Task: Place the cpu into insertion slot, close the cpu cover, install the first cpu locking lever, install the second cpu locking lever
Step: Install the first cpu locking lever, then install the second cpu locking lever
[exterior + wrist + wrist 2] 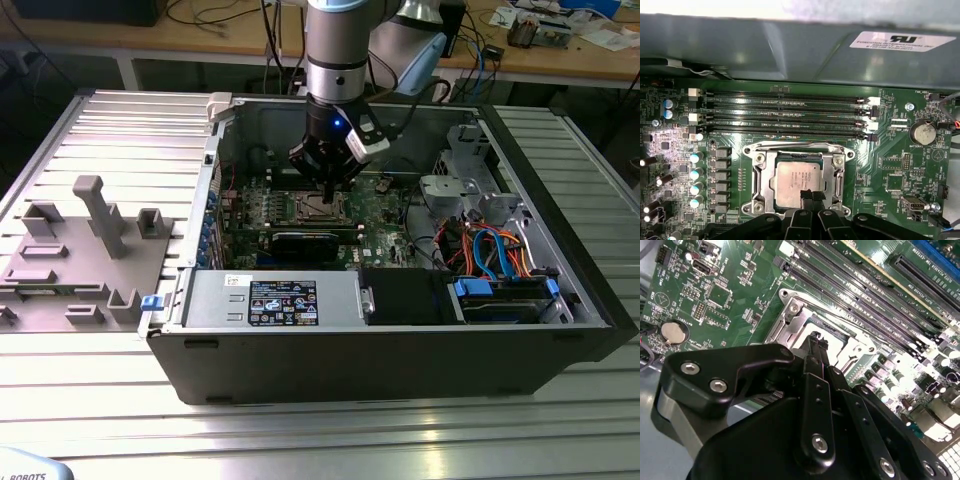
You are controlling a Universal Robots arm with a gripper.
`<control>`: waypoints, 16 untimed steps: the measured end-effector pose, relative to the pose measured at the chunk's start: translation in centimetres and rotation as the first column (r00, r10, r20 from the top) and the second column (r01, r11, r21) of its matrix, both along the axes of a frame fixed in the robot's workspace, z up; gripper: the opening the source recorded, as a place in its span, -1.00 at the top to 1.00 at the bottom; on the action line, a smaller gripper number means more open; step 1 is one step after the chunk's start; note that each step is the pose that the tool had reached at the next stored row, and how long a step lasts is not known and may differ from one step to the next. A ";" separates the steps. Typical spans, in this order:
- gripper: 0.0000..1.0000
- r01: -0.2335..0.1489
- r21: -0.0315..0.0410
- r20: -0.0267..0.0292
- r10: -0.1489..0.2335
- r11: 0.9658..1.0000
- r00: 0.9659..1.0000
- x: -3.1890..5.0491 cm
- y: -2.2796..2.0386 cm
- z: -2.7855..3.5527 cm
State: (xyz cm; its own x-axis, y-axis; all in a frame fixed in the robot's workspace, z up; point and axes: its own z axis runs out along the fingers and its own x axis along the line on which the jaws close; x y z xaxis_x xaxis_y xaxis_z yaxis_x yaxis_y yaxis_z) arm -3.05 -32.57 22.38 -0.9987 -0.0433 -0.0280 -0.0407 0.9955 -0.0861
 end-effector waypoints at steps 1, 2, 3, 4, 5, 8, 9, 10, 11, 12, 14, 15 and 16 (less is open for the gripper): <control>0.79 0.000 0.000 0.000 0.000 1.000 1.000 0.00 0.00 0.00; 0.79 0.000 0.000 0.000 0.000 1.000 1.000 0.00 0.00 0.00; 0.79 0.000 0.000 0.000 0.000 1.000 1.000 0.00 0.00 0.00; 0.79 0.000 0.000 0.000 0.000 1.000 1.000 0.00 0.00 0.01; 0.79 0.000 0.000 0.000 0.000 1.000 1.000 0.00 0.00 0.01; 0.79 0.000 0.000 0.000 0.000 1.000 1.000 0.00 0.00 0.02; 0.79 0.000 0.000 0.000 0.000 1.000 1.000 0.00 -0.05 0.03; 0.79 0.000 0.000 0.000 0.000 1.000 1.000 0.00 -0.11 0.03; 0.79 0.000 0.000 0.000 0.000 1.000 1.000 0.00 -0.21 0.02; 0.79 0.000 0.000 0.000 0.000 1.000 1.000 0.00 -0.31 0.02; 0.79 0.000 0.000 0.000 0.000 1.000 1.000 0.00 -0.57 0.02; 0.79 0.000 0.000 0.000 0.000 1.000 1.000 0.00 -0.73 0.01; 0.79 0.000 0.000 0.000 0.000 1.000 1.000 0.00 -1.05 0.02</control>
State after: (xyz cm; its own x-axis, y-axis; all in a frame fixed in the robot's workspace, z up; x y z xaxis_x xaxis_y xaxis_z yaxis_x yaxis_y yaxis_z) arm -3.05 -33.61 22.40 -0.9987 -0.0434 -0.0280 -0.0408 0.9954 -0.0861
